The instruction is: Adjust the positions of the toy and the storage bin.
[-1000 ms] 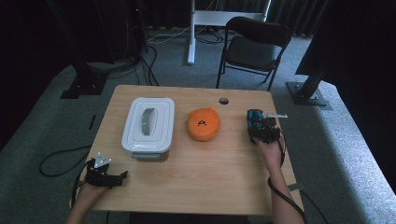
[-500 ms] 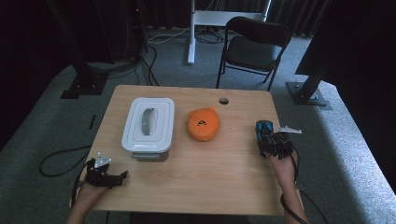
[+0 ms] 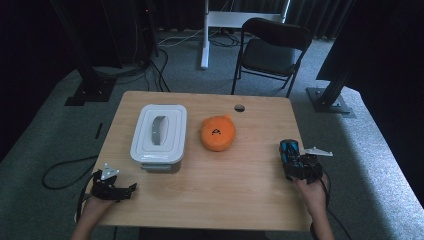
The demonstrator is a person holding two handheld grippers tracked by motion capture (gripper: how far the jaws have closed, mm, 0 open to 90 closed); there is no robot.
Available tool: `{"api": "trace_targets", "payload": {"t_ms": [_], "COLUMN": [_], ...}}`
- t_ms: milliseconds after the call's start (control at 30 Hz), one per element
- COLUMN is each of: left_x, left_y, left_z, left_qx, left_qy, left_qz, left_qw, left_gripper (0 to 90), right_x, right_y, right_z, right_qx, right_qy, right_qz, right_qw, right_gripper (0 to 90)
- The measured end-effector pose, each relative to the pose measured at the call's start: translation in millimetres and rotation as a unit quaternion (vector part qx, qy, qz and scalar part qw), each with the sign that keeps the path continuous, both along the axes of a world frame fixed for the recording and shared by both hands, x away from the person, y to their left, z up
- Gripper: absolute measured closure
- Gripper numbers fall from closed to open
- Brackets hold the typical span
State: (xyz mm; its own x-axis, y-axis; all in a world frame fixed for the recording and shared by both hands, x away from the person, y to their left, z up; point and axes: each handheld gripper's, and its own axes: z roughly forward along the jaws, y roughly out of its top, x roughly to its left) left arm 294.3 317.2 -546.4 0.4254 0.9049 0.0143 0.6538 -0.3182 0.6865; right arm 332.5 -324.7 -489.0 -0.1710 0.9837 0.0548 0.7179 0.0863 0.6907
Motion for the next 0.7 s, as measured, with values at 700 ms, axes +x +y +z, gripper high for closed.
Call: {"api": "trace_targets", "payload": {"t_ms": [700], "left_x": [0.0], "left_y": [0.0], "left_z": [0.0], "left_qx": [0.000], "left_qy": [0.000], "left_qz": [0.000], "left_qw": [1.0000], "left_gripper": [1.4], "right_x": [-37.4], "right_y": [-12.5], "right_z": [-22.2], "right_qx": [-0.005], "right_qy": [0.033], "right_qz": [0.007], "right_qw": [0.9994], "right_gripper": [23.7]}}
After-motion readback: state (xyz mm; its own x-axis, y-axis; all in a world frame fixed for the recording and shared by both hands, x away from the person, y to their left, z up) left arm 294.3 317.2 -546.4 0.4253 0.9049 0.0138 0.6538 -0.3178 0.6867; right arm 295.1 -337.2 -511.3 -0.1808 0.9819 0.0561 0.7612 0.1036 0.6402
